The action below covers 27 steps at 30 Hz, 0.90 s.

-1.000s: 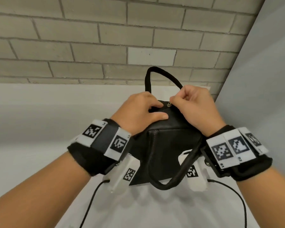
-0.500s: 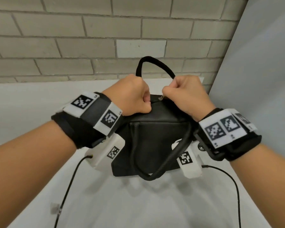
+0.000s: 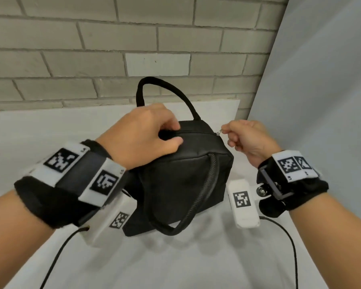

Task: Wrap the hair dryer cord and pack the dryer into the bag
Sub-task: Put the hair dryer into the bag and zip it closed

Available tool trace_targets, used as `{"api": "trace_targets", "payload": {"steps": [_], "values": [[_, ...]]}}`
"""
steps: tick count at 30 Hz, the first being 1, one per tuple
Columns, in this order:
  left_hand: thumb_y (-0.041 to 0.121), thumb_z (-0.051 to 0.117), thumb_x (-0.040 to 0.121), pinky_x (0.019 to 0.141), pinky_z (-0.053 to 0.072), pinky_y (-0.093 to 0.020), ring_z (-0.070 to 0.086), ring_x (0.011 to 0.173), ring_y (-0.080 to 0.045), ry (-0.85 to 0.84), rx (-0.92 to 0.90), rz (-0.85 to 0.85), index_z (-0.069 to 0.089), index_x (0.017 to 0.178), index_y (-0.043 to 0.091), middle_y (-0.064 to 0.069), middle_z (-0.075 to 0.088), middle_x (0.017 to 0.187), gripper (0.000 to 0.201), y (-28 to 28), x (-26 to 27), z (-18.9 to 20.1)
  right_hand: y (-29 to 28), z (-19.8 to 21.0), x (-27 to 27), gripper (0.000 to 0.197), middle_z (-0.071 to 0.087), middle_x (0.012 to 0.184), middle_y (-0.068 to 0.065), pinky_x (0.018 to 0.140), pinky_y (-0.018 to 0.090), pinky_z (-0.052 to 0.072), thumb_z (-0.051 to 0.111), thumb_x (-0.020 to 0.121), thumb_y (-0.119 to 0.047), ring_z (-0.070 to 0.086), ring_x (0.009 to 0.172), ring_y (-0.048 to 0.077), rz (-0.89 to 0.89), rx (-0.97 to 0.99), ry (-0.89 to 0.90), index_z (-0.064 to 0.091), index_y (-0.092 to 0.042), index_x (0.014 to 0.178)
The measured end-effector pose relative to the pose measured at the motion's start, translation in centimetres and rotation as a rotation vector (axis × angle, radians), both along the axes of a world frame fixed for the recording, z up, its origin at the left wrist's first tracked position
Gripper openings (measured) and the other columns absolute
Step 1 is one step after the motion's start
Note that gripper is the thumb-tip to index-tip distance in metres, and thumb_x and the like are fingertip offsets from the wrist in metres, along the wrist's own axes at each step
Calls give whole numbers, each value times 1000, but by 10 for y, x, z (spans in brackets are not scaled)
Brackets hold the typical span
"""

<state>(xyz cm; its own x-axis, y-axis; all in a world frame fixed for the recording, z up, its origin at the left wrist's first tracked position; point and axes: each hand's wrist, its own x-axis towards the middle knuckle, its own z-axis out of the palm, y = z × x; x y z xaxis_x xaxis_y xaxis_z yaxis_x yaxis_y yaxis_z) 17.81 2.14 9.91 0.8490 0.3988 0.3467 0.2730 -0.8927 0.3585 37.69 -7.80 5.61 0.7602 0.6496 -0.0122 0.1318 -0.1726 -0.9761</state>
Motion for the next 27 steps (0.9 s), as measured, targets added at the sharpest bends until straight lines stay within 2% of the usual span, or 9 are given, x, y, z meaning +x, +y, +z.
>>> {"api": "trace_targets", "payload": {"steps": [2, 4, 6, 9, 11, 15, 19, 22, 27], "values": [[42, 61, 75, 88, 41, -30, 48, 100, -14, 83, 107, -112, 56, 116, 25, 5, 54, 108, 45, -24, 8, -7, 3, -2, -2, 20, 41, 29, -10, 40, 16, 31, 57, 80, -12, 39, 39, 8, -2, 32, -4, 57, -13, 60], [33, 64, 78, 84, 38, -36, 46, 102, -23, 132, 266, -160, 53, 121, 21, -1, 54, 114, 45, -40, 21, -20, 4, -4, -3, 21, 42, 28, -10, 35, 11, 31, 57, 80, -11, 39, 34, 4, -14, 60, -19, 56, -12, 59], [13, 65, 78, 72, 42, -39, 51, 94, -31, 92, 340, -147, 61, 110, 8, -12, 59, 104, 33, -43, 32, -26, 3, -7, -3, 22, 41, 27, -11, 34, 9, 30, 57, 80, -11, 38, 31, 3, -20, 65, -30, 55, -12, 58], [6, 59, 80, 65, 50, -45, 56, 88, -39, 69, 273, -181, 65, 95, -3, -22, 61, 92, 19, -37, 36, -30, -1, -11, 1, 21, 41, 27, -11, 33, 9, 29, 58, 78, -10, 36, 30, 2, -41, 53, -50, 54, -12, 57], [10, 56, 82, 72, 51, -44, 56, 90, -35, 16, 210, -173, 67, 98, 2, -18, 62, 93, 20, -37, 35, -31, -3, -14, 5, 20, 40, 26, -12, 33, 8, 29, 58, 76, -10, 36, 30, 2, -64, 23, -63, 54, -12, 57], [16, 52, 88, 84, 32, -21, 49, 103, -20, -55, 22, -60, 63, 111, 12, -7, 58, 106, 26, -33, 34, -33, -9, -33, 11, 24, 38, 27, -10, 33, 12, 28, 56, 76, -9, 36, 39, 10, -103, -19, 23, 48, -13, 54], [14, 52, 88, 85, 32, -19, 50, 103, -18, -36, -32, -33, 64, 109, 11, -6, 58, 107, 25, -35, 38, -35, -17, -60, 6, 13, 36, 32, -8, 48, 25, 21, 53, 76, -14, 34, 43, 11, -88, -6, 268, 52, -15, 63], [12, 52, 87, 84, 35, -20, 51, 101, -18, -53, -70, -18, 65, 106, 10, -7, 59, 105, 23, -35, 37, -35, -24, -63, 5, 15, 35, 32, -7, 50, 25, 21, 53, 77, -15, 35, 42, 10, -123, 47, 392, 53, -16, 62], [10, 50, 88, 80, 40, -27, 40, 93, -13, -6, 42, -75, 61, 110, 16, -2, 56, 108, 25, -37, 34, -33, -22, -32, -1, 19, 38, 32, -9, 54, 24, 35, 57, 78, -10, 39, 45, 12, -158, 146, 208, 53, -15, 60]]}}
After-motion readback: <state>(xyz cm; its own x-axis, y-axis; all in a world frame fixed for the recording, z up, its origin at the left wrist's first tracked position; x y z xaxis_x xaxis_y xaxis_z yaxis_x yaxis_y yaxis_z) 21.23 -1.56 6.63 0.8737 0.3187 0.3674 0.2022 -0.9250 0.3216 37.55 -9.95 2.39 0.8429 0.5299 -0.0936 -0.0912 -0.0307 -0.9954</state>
